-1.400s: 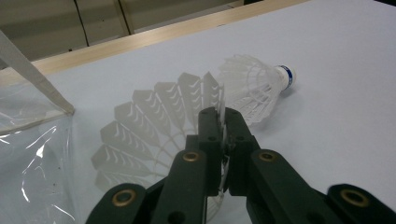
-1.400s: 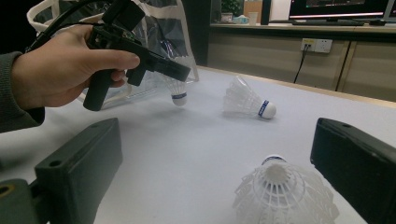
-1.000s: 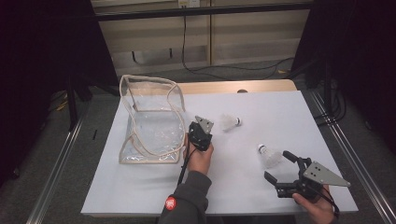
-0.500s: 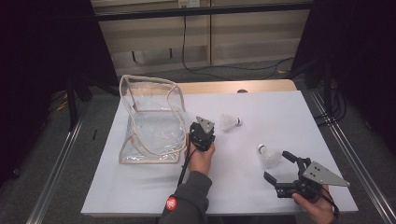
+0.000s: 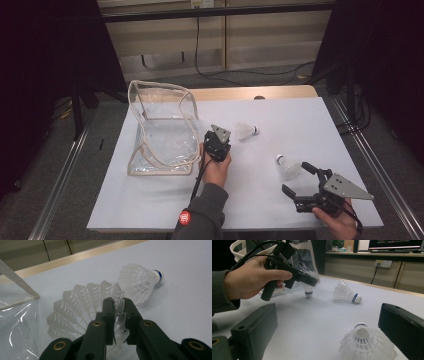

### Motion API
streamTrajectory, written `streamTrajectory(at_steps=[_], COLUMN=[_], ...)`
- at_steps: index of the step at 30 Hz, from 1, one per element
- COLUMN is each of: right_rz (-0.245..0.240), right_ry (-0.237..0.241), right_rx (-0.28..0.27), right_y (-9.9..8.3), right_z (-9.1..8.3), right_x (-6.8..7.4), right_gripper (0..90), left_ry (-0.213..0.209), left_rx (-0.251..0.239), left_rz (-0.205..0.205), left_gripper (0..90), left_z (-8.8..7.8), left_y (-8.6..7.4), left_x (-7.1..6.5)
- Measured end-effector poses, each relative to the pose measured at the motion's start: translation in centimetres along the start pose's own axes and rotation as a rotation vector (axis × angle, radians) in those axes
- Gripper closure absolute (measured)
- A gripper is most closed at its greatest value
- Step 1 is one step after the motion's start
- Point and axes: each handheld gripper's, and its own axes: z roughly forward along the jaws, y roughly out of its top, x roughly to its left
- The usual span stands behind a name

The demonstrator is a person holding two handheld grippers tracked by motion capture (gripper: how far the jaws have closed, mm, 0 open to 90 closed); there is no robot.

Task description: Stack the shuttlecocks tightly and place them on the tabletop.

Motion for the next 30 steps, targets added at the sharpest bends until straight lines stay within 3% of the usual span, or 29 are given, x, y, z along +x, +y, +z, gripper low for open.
streamTrajectory(at_steps=[3, 11, 16, 21, 22, 23, 24, 30], right_rz=[-0.002, -0.004, -0.004, -0.003, -0.006, -0.006, -0.007, -0.006], right_ry=[0.0, -0.001, -0.001, 0.001, 0.001, 0.001, 0.004, 0.004], right_rx=[0.0, -0.001, -0.001, 0.001, 0.002, 0.002, 0.002, 0.002], right_y=[0.0, 0.03, 0.03, 0.02, 0.01, 0.01, 0.02, 0.01], right_z=[0.01, -0.05, -0.07, -0.02, -0.01, -0.01, 0.0, 0.08], right_x=[0.01, -0.01, -0.02, 0.07, 0.09, 0.09, 0.1, 0.15], right_gripper=[1.7, 1.7, 1.7, 1.8, 1.7, 1.7, 1.7, 1.7], left_ry=[0.021, 0.127, 0.156, 0.097, 0.061, 0.061, 0.035, -0.025], left_rx=[-0.002, -0.002, 0.014, 0.013, 0.012, 0.012, 0.008, -0.003], left_rz=[0.01, 0.038, 0.06, 0.025, 0.001, 0.001, -0.023, -0.072], left_gripper=[88.5, 89.9, 89.7, 86.4, 83.8, 81.3, 79.7, 72.2], left_z=[-0.03, -0.16, -0.01, 0.17, 0.24, 0.24, 0.18, 0.22], left_y=[-0.01, -0.01, -0.17, -0.22, -0.23, -0.23, -0.15, 0.0], left_x=[0.08, 0.19, 0.29, 0.17, 0.19, 0.19, 0.2, -0.1])
